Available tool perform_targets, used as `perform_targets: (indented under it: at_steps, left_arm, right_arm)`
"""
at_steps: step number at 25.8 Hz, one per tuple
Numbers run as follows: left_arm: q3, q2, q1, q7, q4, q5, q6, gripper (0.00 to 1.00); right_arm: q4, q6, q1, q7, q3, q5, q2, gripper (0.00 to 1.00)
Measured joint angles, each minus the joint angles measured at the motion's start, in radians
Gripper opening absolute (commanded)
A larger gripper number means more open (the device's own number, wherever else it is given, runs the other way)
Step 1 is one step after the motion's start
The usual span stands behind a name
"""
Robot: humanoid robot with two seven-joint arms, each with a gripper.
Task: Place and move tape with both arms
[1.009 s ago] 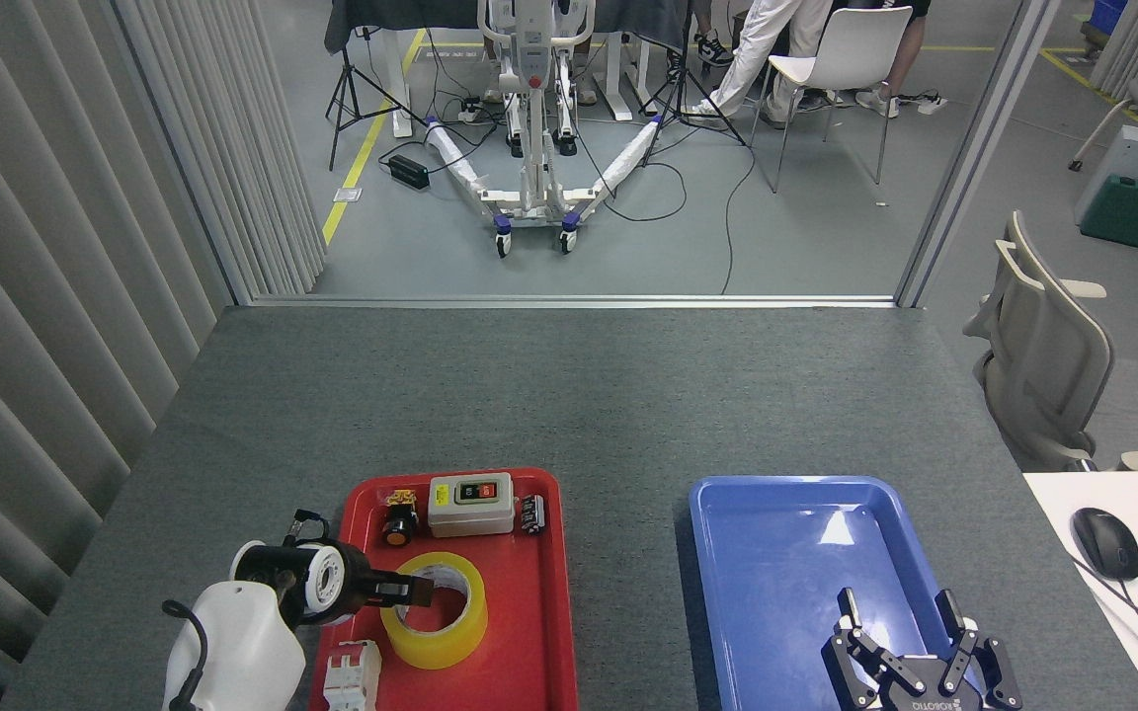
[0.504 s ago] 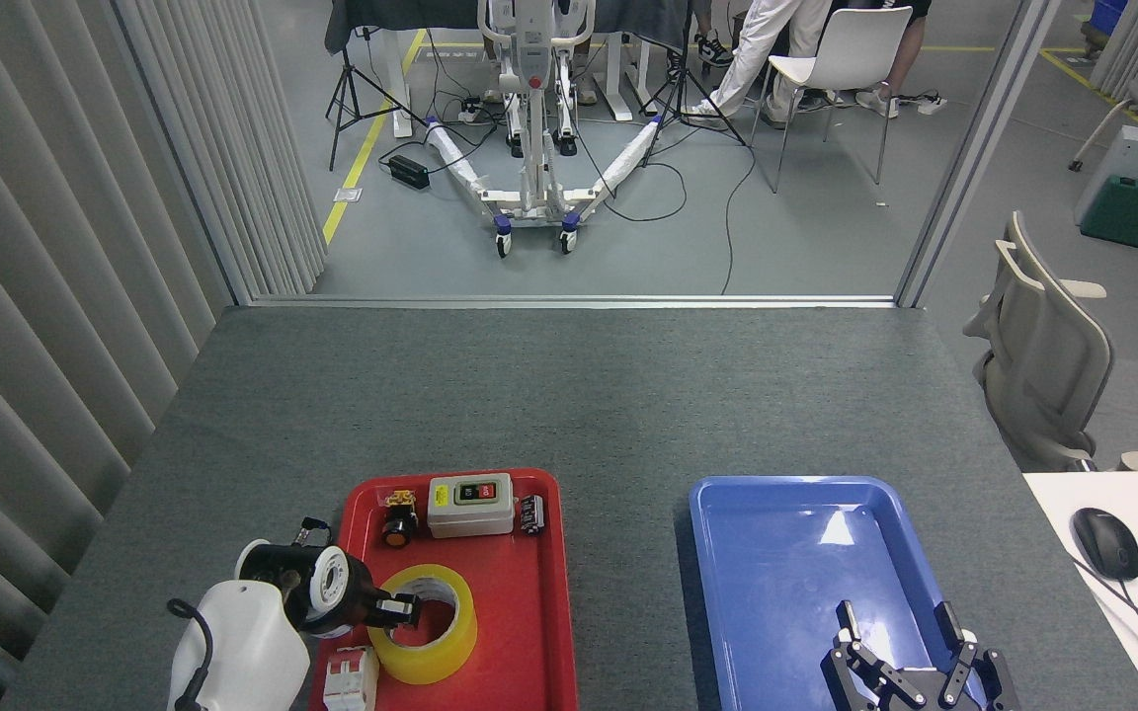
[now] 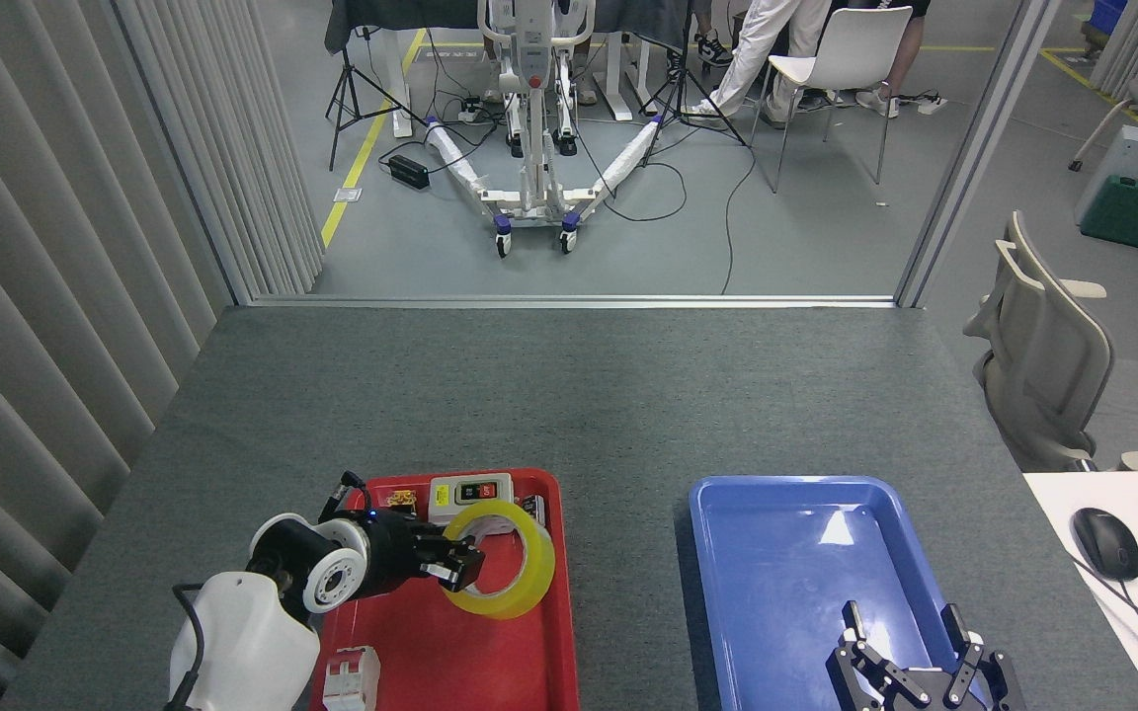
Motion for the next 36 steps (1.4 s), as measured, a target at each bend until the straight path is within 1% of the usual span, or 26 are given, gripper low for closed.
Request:
perform_targets:
  at_steps: [1,3,4,5,7,8,10,13,17,19,23,24,26,30,33,36]
  left_arm:
    - [-0.001,0.004,-0.011,0.036,0.009,0.056,-0.046,0.00]
    - [-0.003,0.010,-0.028,0.086,0.033,0.221,-0.161,0.00]
    - [-0.007,0.013,-0.036,0.105,0.051,0.340,-0.216,0.00]
    - [-0.011,0.014,-0.042,0.117,0.075,0.441,-0.248,0.00]
    - [-0.019,0.011,-0.056,0.124,0.127,0.599,-0.287,0.00]
    - [-0.022,0.008,-0.064,0.131,0.150,0.658,-0.298,0.00]
    - [-0.038,-0.011,-0.072,0.133,0.183,0.717,-0.310,0.00]
    - [-0.091,-0.055,-0.078,0.133,0.226,0.745,-0.318,0.00]
    - [-0.148,-0.105,-0.086,0.132,0.283,0.731,-0.321,0.00]
    - [-0.180,-0.121,-0.095,0.129,0.304,0.726,-0.322,0.00]
    - [-0.228,-0.144,-0.138,0.122,0.363,0.722,-0.322,0.00]
    - [-0.236,-0.149,-0.145,0.121,0.374,0.722,-0.322,0.00]
    - [-0.248,-0.157,-0.155,0.120,0.388,0.720,-0.322,0.00]
    - [-0.259,-0.173,-0.160,0.117,0.399,0.691,-0.322,0.00]
    - [-0.262,-0.177,-0.155,0.117,0.396,0.673,-0.322,0.00]
    - [-0.263,-0.194,-0.139,0.117,0.393,0.649,-0.322,0.00]
  right_arm:
    - [-0.001,0.000,0.001,0.000,0.002,0.000,0.000,1.00]
    - [-0.005,0.000,0.002,0.002,0.008,0.000,0.000,1.00]
    - [-0.006,0.000,0.002,0.003,0.010,0.000,0.000,1.00]
    - [-0.007,0.000,0.003,0.003,0.012,0.000,0.000,1.00]
    - [-0.009,-0.004,0.003,-0.003,0.015,0.000,0.000,1.00]
    - [-0.009,-0.007,0.003,-0.009,0.015,0.000,0.000,1.00]
    - [-0.010,-0.014,0.003,-0.016,0.016,0.000,0.000,1.00]
    - [-0.010,-0.050,0.005,-0.032,0.017,0.000,0.000,1.00]
    - [-0.011,-0.178,0.008,-0.103,0.010,0.001,-0.014,1.00]
    - [-0.010,-0.296,0.009,-0.156,-0.002,0.003,-0.028,1.00]
    - [-0.012,-0.638,0.011,-0.219,-0.060,0.009,-0.064,1.00]
    - [-0.013,-0.702,0.012,-0.224,-0.080,0.009,-0.073,1.00]
    - [-0.014,-0.780,0.015,-0.234,-0.114,0.009,-0.086,1.00]
    - [-0.017,-0.838,0.023,-0.237,-0.130,0.020,-0.092,1.00]
    - [-0.019,-0.848,0.015,-0.234,-0.090,0.045,-0.093,1.00]
    - [-0.026,-0.850,0.009,-0.231,-0.044,0.071,-0.073,1.00]
